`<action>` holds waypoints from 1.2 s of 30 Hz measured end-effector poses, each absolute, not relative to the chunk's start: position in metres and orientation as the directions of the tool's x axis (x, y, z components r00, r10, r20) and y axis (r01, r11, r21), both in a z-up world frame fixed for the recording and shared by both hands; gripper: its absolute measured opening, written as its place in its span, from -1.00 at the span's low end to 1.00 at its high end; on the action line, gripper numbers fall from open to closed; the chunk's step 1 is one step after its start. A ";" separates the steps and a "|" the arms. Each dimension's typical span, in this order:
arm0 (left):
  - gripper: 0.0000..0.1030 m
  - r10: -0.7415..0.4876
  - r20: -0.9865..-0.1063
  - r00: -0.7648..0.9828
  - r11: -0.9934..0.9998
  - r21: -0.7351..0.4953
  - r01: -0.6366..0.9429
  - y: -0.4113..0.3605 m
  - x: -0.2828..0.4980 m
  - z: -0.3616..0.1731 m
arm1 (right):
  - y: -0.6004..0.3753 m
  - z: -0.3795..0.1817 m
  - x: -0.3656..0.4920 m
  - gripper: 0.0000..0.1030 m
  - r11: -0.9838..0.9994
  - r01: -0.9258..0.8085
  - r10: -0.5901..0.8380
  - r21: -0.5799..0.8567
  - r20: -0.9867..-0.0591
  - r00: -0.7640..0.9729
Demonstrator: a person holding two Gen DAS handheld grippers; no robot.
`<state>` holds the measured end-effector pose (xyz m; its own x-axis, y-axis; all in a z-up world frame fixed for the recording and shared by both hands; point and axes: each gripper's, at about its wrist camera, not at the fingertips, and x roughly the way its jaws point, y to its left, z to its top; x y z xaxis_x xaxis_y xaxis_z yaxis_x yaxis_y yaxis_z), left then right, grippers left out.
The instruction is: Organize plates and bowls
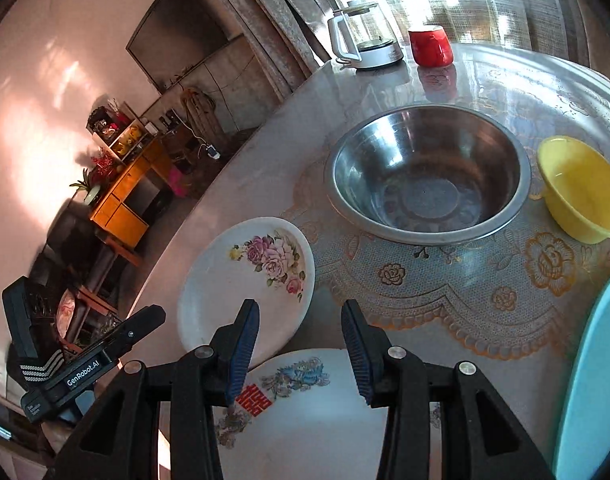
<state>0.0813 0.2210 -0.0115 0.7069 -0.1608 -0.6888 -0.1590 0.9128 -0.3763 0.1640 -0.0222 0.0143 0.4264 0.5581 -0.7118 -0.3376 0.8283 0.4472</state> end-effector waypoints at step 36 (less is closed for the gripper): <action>-0.56 -0.217 -0.670 0.710 0.919 -0.386 -0.084 0.198 0.102 -0.007 | 0.006 0.006 0.196 -0.48 0.813 -0.366 0.577 0.453 -0.711 0.402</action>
